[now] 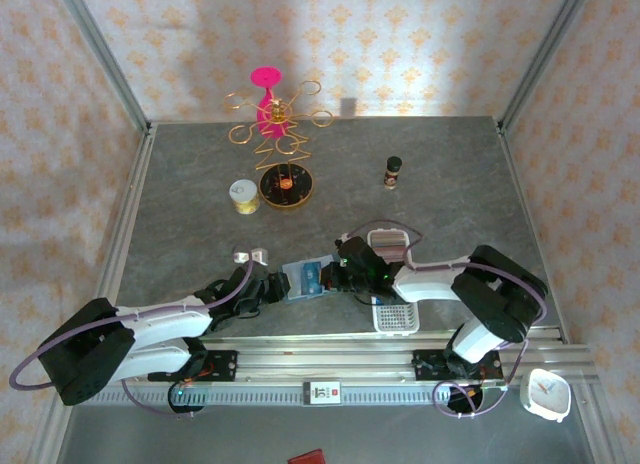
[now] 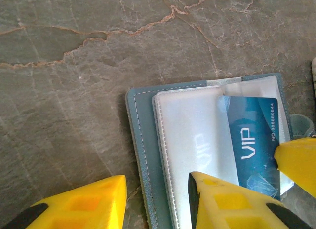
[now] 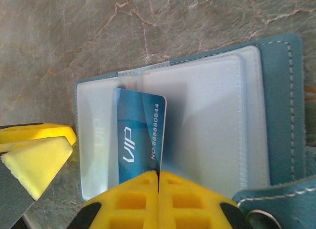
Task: Put the credit cards into the card holder
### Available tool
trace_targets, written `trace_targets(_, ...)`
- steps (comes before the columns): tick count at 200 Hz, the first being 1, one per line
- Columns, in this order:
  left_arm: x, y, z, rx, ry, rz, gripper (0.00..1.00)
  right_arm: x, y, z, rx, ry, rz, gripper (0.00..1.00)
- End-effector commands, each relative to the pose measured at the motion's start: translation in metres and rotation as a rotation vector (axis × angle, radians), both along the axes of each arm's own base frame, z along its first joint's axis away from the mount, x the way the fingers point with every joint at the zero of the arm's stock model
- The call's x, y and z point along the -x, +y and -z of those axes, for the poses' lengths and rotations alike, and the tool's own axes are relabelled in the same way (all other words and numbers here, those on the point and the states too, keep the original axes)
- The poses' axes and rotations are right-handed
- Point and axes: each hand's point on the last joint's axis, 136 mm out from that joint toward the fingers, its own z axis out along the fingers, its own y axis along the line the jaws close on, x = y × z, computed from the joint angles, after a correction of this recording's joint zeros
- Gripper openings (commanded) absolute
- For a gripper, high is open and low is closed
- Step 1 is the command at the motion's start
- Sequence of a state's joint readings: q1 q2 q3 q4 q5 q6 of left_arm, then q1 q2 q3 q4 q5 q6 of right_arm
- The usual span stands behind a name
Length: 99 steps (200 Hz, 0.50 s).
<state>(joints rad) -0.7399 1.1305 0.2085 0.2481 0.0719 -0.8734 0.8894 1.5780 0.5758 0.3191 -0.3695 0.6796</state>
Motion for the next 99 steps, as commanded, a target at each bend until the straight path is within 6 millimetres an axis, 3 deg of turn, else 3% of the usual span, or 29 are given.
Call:
trace_targets(1, 0.002, -0.001, 0.004, 0.000, 0.011, 0.007, 0.38, 0.000, 0.006, 0.001, 0.008, 0.017, -0.030, 0.00)
trace_targets(62, 0.003, 0.003, 0.008, -0.018, 0.012, 0.001, 0.38, -0.005, 0.028, 0.000, 0.041, 0.000, -0.121, 0.00)
trace_targets(99, 0.003, 0.004, 0.010, -0.015, 0.008, -0.004, 0.39, 0.004, 0.039, 0.006, 0.049, 0.027, -0.175, 0.00)
